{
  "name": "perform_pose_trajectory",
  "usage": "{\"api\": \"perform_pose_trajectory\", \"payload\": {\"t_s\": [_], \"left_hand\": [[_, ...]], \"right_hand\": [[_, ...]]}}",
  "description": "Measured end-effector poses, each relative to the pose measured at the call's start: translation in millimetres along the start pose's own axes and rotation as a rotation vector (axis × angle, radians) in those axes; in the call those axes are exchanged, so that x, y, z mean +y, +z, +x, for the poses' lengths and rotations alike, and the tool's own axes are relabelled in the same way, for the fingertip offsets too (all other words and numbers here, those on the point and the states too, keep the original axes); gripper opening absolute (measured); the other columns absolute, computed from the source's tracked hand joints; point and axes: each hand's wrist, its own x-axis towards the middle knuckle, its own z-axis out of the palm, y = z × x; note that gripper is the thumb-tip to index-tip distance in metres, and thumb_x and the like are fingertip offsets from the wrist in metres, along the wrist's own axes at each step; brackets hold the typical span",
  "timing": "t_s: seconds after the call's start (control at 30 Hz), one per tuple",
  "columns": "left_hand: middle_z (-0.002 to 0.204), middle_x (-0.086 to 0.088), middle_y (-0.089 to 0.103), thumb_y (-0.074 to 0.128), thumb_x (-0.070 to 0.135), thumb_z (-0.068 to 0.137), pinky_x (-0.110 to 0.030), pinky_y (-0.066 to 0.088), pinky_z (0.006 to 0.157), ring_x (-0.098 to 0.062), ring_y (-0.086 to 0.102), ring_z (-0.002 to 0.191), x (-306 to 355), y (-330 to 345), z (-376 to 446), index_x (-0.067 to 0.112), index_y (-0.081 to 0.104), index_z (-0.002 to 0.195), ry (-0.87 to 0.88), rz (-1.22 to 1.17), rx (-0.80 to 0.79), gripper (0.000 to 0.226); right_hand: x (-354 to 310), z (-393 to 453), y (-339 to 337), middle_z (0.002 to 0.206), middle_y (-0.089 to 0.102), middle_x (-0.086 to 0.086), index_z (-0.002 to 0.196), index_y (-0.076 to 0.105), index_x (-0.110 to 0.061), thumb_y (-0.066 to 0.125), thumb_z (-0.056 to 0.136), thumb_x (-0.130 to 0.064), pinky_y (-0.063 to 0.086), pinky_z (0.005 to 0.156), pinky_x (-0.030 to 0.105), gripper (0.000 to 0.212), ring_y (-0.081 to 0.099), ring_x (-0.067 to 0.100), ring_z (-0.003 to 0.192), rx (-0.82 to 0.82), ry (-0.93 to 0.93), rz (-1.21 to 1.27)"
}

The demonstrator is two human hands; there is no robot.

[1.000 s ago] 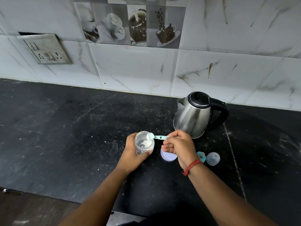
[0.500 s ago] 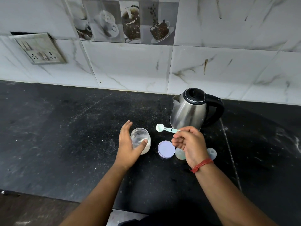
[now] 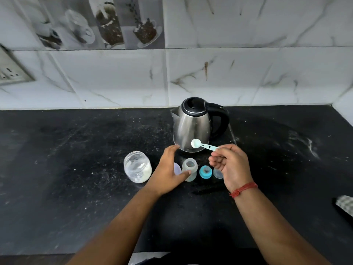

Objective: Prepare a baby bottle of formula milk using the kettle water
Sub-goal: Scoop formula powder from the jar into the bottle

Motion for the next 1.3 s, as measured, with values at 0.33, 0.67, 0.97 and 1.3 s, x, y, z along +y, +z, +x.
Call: {"api": "perform_pose_trajectory", "payload": {"t_s": [0.33, 0.67, 0.97, 1.3], "left_hand": [[0.115, 0.016, 0.068, 0.083, 0.034, 0.079, -0.027, 0.048, 0.094, 0.000, 0.062, 0.108, -4.1, 31.4, 11.6, 0.035, 0.060, 0.123, -0.194, -0.062, -0.102, 0.049], [0.123, 0.015, 0.062, 0.084, 0.030, 0.079, -0.027, 0.047, 0.101, -0.005, 0.059, 0.118, 16.0, 14.7, 14.8, 0.029, 0.063, 0.129, -0.030, -0.147, 0.097, 0.054], [0.124, 0.018, 0.059, 0.087, 0.025, 0.081, -0.037, 0.051, 0.104, -0.001, 0.057, 0.120, 22.5, -8.6, 14.2, 0.033, 0.061, 0.130, 0.003, -0.131, 0.169, 0.056], [0.125, 0.019, 0.061, 0.087, 0.028, 0.081, -0.040, 0.053, 0.102, -0.001, 0.057, 0.121, 24.8, -25.8, 14.2, 0.027, 0.063, 0.130, 0.017, -0.146, 0.196, 0.055]], "right_hand": [[-2.6, 2.4, -30.6, 0.065, 0.065, 0.015, 0.087, 0.061, 0.000, 0.056, 0.089, 0.009, 0.056, 0.051, 0.029, 0.011, 0.067, 0.022, 0.053, 0.028, 0.019, -0.014], [-7.2, 0.0, -21.0, 0.067, 0.065, 0.016, 0.088, 0.062, -0.001, 0.055, 0.089, 0.011, 0.055, 0.050, 0.028, 0.013, 0.066, 0.023, 0.053, -0.064, -0.048, -0.055], [-4.0, -3.7, 2.7, 0.073, 0.067, 0.018, 0.088, 0.062, 0.001, 0.058, 0.090, 0.009, 0.059, 0.054, 0.033, 0.008, 0.071, 0.028, 0.059, -0.143, -0.288, -0.325], [2.9, -9.8, 15.7, 0.075, 0.063, -0.002, 0.084, 0.061, -0.017, 0.059, 0.090, -0.010, 0.057, 0.060, 0.044, 0.010, 0.069, 0.021, 0.066, -0.218, -0.836, -0.777]]}}
